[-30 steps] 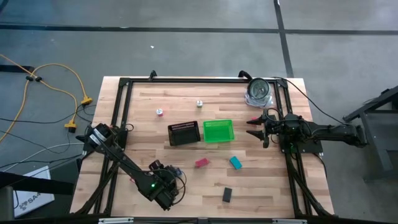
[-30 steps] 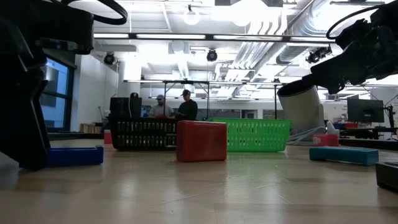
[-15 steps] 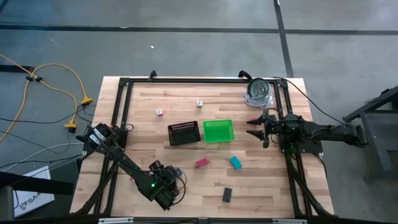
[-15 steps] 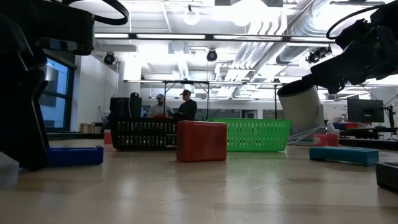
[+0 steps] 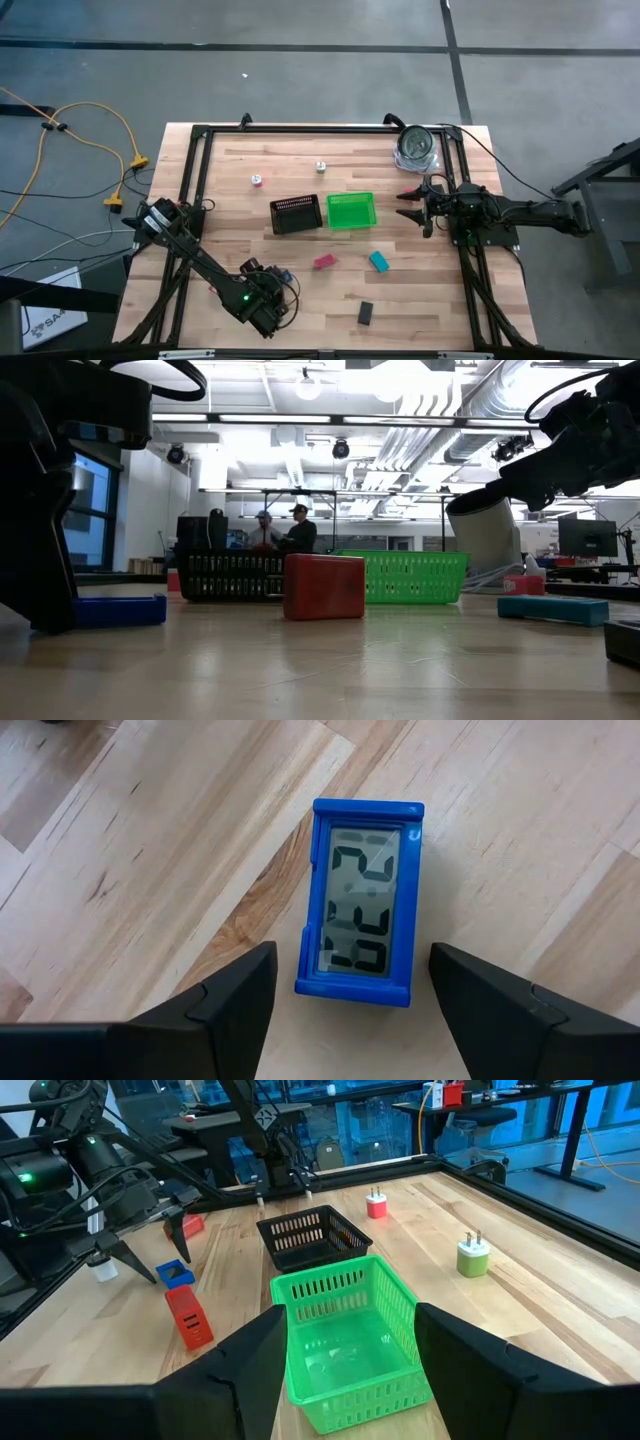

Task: Pick & Place Office items
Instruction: Put the blue digital timer into the green bin

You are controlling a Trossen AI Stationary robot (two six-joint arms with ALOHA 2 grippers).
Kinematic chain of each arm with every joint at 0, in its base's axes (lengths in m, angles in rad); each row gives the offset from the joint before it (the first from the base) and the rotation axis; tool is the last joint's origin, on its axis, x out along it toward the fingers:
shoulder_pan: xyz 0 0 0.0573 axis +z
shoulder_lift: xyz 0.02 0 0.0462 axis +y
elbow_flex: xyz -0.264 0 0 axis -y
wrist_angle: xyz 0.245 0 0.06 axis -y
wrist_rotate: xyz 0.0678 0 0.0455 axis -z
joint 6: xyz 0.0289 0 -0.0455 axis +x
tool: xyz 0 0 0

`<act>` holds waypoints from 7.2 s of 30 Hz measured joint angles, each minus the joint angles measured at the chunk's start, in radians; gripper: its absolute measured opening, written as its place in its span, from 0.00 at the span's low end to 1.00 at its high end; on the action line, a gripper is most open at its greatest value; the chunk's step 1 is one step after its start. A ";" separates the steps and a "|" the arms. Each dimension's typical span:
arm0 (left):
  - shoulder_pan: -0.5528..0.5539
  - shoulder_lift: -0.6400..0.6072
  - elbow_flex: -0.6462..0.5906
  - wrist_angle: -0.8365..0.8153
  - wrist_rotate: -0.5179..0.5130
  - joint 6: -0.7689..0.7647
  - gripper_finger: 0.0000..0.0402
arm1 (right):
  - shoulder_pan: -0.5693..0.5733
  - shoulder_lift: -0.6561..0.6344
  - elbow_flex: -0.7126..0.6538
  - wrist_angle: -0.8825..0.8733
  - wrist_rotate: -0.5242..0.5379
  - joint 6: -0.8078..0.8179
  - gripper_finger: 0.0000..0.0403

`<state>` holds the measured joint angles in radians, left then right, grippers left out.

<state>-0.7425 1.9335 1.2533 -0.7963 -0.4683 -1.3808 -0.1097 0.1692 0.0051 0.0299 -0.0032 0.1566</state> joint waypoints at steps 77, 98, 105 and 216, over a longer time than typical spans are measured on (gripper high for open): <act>0.078 -0.128 0.000 0.016 -0.026 0.170 0.40 | 0.000 0.000 0.000 0.000 0.000 0.000 0.51; 0.306 -0.231 0.000 0.036 0.105 0.585 0.40 | 0.000 0.000 0.000 0.000 0.000 0.000 0.51; 0.380 -0.233 0.000 0.091 0.159 0.733 0.40 | 0.000 0.000 0.000 0.000 0.000 0.000 0.51; 0.880 0.177 0.359 0.233 0.559 1.485 0.49 | 0.000 0.000 0.000 -0.003 0.000 0.000 0.51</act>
<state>0.1375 2.1105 1.6119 -0.5632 0.0910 0.1047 -0.1095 0.1696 0.0051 0.0266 -0.0036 0.1565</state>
